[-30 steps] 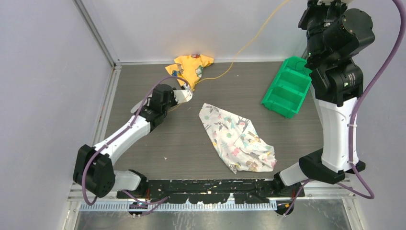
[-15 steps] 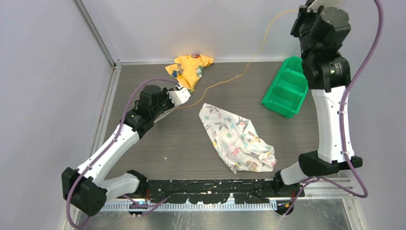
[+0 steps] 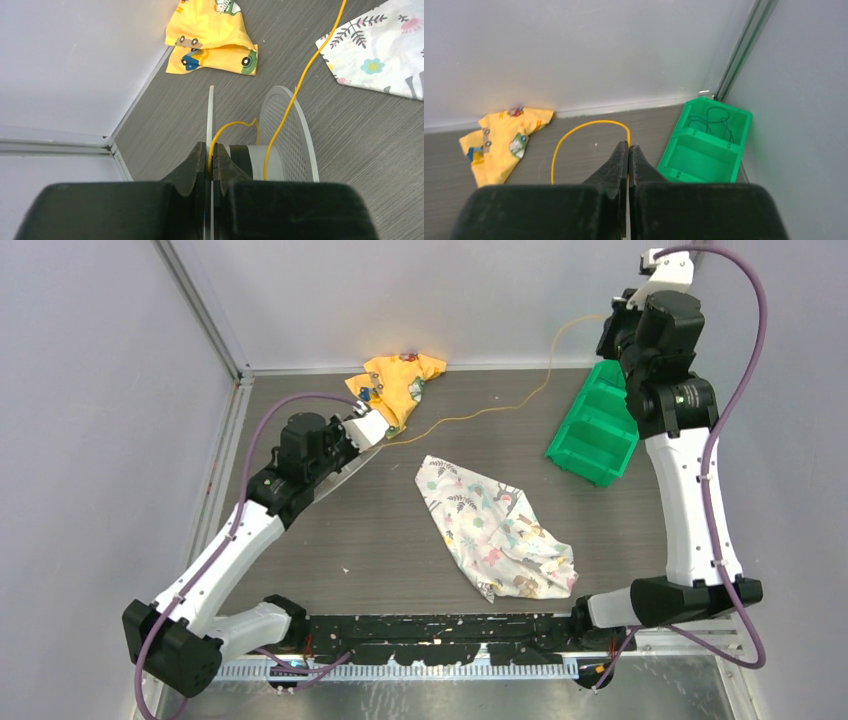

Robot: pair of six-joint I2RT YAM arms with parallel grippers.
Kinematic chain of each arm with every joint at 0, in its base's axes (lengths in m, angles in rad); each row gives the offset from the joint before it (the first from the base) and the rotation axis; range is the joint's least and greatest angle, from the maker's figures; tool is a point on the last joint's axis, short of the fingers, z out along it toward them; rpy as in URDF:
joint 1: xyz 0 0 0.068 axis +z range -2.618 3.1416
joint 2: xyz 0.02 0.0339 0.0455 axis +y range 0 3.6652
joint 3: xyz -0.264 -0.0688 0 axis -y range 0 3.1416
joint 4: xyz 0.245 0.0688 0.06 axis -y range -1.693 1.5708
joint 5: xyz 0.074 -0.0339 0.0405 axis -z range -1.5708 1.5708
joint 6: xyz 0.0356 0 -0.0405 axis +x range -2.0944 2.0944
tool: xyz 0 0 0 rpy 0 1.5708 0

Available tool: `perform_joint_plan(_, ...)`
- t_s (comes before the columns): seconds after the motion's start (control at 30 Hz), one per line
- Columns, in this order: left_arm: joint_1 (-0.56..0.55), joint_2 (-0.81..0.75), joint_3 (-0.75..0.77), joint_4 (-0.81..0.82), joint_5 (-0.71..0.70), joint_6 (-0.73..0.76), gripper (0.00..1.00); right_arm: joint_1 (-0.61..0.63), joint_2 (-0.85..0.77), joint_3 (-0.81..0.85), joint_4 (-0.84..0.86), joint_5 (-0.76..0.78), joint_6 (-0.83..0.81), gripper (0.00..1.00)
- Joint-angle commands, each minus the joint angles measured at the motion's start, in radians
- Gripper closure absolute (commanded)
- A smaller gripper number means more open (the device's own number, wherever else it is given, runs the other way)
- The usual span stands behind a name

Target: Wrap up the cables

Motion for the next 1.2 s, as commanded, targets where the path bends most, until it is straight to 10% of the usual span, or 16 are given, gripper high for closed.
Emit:
perform_joint_plan(0.0, 0.004, -0.041, 0.073, 0.110, -0.004, -0.043, 1.00, -0.001, -0.130, -0.172, 0.109, -0.105, 0.023, 0.98)
perform_joint_plan(0.13, 0.004, -0.068, 0.069, 0.110, 0.066, -0.045, 1.00, 0.000, -0.279, -0.511, 0.286, -0.119, 0.024, 0.28)
perform_joint_plan(0.37, 0.004, -0.089, 0.122, 0.059, 0.119, -0.061, 1.00, 0.031, -0.352, -0.764, 0.367, -0.565, -0.166, 0.07)
perform_joint_plan(0.63, 0.004, -0.106, 0.176, 0.010, 0.171, -0.097, 1.00, 0.324, -0.154, -0.762, 0.379, -0.580, -0.341, 0.02)
perform_joint_plan(1.17, 0.004, -0.127, 0.194, -0.019, 0.180, -0.107, 1.00, 0.425, 0.199, -0.684, 0.716, -0.744, -0.144, 0.10)
